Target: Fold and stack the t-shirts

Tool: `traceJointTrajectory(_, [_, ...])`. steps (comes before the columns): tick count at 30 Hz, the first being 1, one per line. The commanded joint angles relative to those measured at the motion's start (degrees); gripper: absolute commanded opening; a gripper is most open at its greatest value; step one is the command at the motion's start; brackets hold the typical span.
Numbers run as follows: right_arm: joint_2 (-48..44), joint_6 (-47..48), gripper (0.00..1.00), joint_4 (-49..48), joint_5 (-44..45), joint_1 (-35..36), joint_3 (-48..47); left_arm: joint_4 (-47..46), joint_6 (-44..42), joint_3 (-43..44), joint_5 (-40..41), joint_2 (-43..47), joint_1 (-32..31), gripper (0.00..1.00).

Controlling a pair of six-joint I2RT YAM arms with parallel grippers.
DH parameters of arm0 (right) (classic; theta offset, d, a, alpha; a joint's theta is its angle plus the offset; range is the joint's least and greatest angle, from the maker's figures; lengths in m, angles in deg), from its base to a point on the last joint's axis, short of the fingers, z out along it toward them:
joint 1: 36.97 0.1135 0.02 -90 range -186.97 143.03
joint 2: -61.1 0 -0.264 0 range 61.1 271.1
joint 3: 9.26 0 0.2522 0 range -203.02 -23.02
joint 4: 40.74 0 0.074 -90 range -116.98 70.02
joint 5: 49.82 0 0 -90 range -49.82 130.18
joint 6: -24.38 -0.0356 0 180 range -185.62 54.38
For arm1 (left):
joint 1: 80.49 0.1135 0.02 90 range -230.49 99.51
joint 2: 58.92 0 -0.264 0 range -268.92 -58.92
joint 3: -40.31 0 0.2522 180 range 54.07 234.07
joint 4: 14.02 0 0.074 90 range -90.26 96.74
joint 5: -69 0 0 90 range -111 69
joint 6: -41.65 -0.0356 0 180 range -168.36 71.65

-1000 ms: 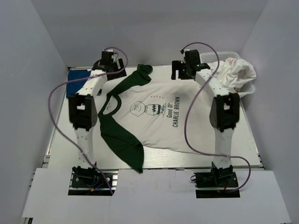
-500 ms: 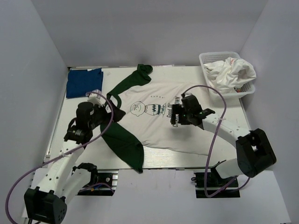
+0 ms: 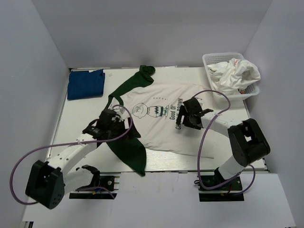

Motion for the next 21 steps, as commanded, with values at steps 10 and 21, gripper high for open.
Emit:
traceJointTrajectory(10, [1.4, -2.8, 0.90, -1.1, -1.0, -3.1, 0.4, 13.0, 0.8, 18.7, 17.4, -24.0, -21.0, 0.90])
traceJointTrajectory(21, [-0.8, -2.4, 0.90, -0.1, -0.5, -4.5, 1.2, 23.8, 6.4, 22.9, 26.7, -25.2, -27.7, 0.00])
